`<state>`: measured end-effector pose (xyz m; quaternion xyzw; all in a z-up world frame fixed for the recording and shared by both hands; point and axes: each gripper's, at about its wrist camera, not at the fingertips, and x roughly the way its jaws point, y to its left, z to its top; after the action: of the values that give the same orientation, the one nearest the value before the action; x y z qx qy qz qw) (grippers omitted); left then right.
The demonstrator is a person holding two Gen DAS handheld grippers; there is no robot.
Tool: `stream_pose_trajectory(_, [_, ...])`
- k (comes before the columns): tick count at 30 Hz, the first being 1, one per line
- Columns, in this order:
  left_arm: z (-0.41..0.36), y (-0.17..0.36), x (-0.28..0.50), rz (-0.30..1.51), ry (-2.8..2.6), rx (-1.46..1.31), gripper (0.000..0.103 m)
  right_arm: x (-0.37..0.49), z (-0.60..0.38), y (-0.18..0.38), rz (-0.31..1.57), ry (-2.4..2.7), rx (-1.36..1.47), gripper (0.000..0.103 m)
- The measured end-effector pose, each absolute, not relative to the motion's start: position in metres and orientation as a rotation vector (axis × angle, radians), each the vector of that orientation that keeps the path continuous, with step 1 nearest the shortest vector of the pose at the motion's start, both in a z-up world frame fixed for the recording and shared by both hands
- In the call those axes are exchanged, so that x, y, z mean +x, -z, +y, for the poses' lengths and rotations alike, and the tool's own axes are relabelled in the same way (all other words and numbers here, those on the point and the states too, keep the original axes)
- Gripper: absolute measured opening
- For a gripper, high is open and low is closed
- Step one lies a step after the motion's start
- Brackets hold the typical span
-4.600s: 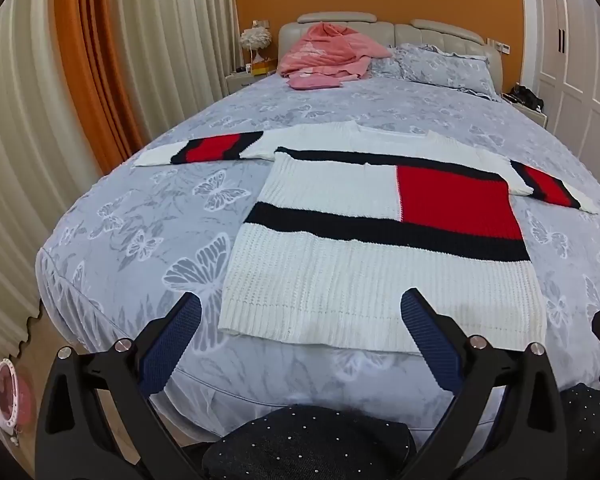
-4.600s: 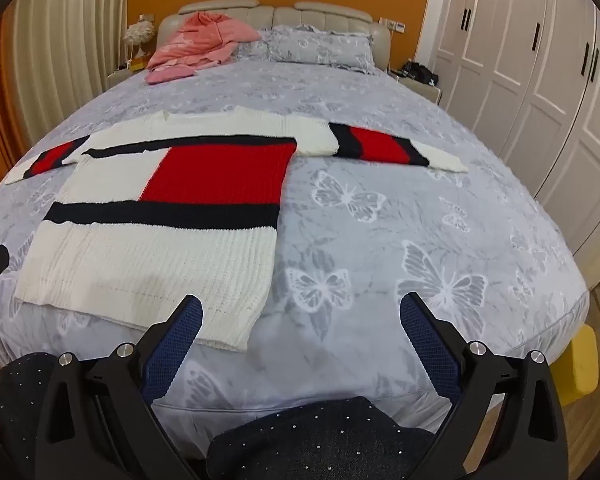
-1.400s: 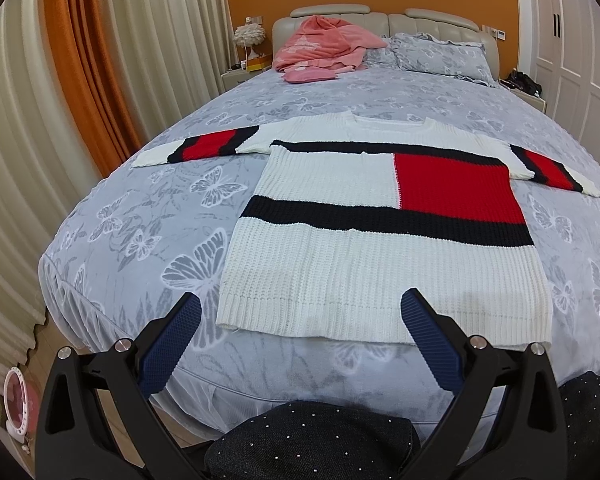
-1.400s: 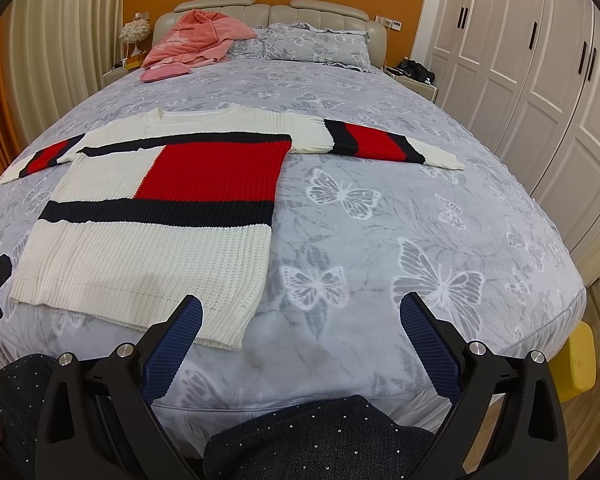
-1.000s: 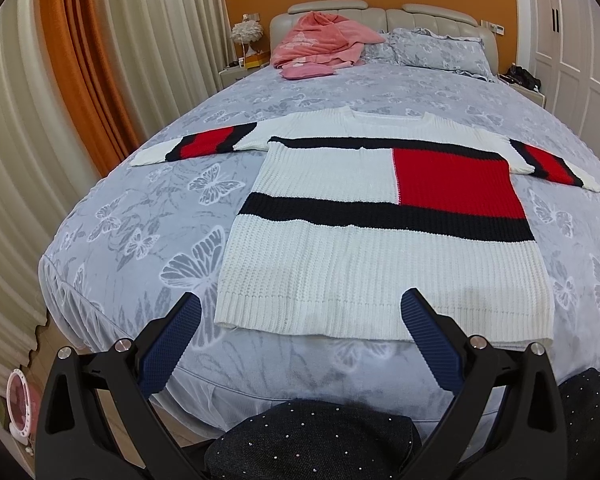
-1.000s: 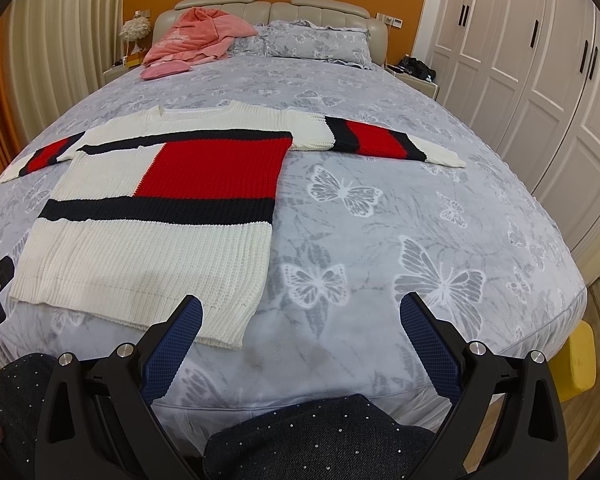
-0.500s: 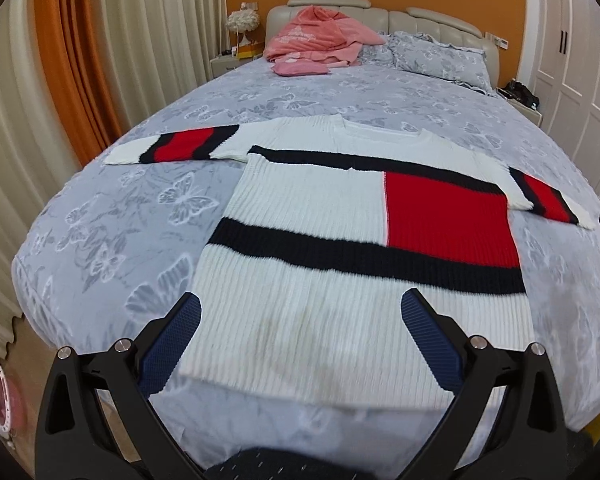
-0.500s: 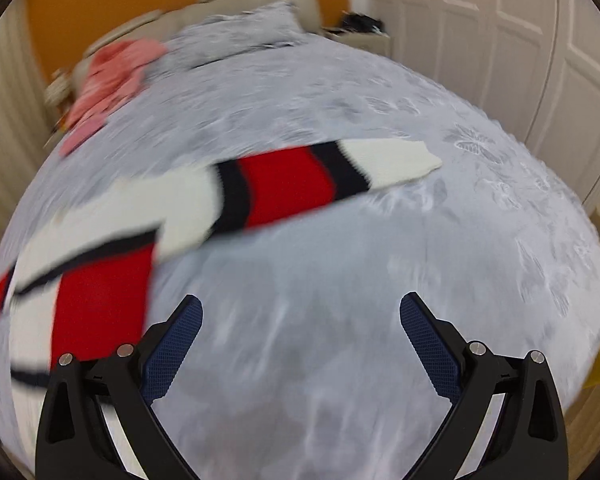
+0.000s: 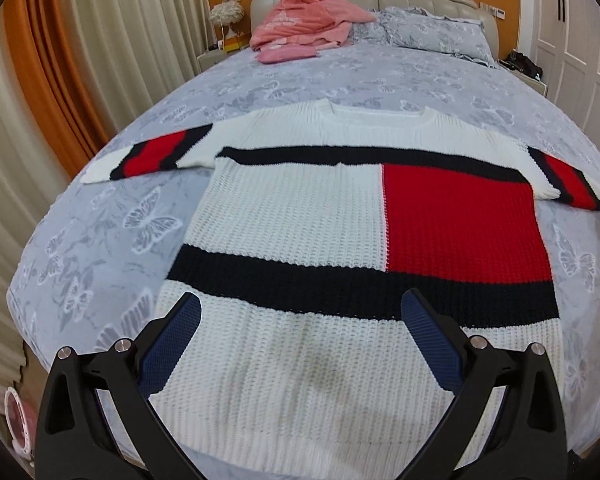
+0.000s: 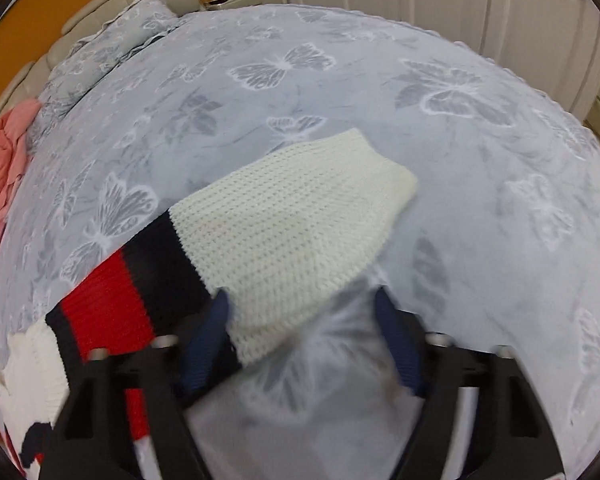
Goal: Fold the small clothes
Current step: 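Grasp the red-striped sleeve cuff with the right tool, then carry the sleeve across the sweater body with the right tool and release it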
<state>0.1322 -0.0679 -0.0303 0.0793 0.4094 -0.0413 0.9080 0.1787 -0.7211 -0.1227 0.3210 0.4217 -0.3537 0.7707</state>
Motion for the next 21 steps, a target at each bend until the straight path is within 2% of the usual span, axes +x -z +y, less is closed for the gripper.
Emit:
stream_pose_trajectory(2, [-0.07,0.036,0.134,0.856,0.081,0.178,0.098,0.185,-0.719,0.117,0.876,0.708,0.709,0.015])
stream_pose_trajectory(3, [-0.07,0.039,0.134,0.861,0.085,0.181,0.098,0.188,-0.718,0.112,0.864,0.7,0.718,0.008])
stream_pose_trajectory(7, [-0.061,0.041,0.135,0.862,0.087,0.171,0.098,0.203,-0.68,0.045,0.638,0.54,0.738,0.008])
stream_pose_trajectory(13, [-0.036,0.036,0.14,0.866,0.076,0.087,0.098,0.28,-0.524,-0.047,0.567,0.109,0.553,0.007])
stream_pose_trajectory(17, [-0.019,0.026,0.14,0.847,0.054,0.032,0.098,0.334,-0.387,-0.05,0.632,-0.139,0.475,0.007])
stream_pose_trajectory(21, [0.002,0.022,0.144,0.844,0.035,-0.005,0.098,0.38,-0.265,-0.006,0.767,-0.272,0.411,0.009])
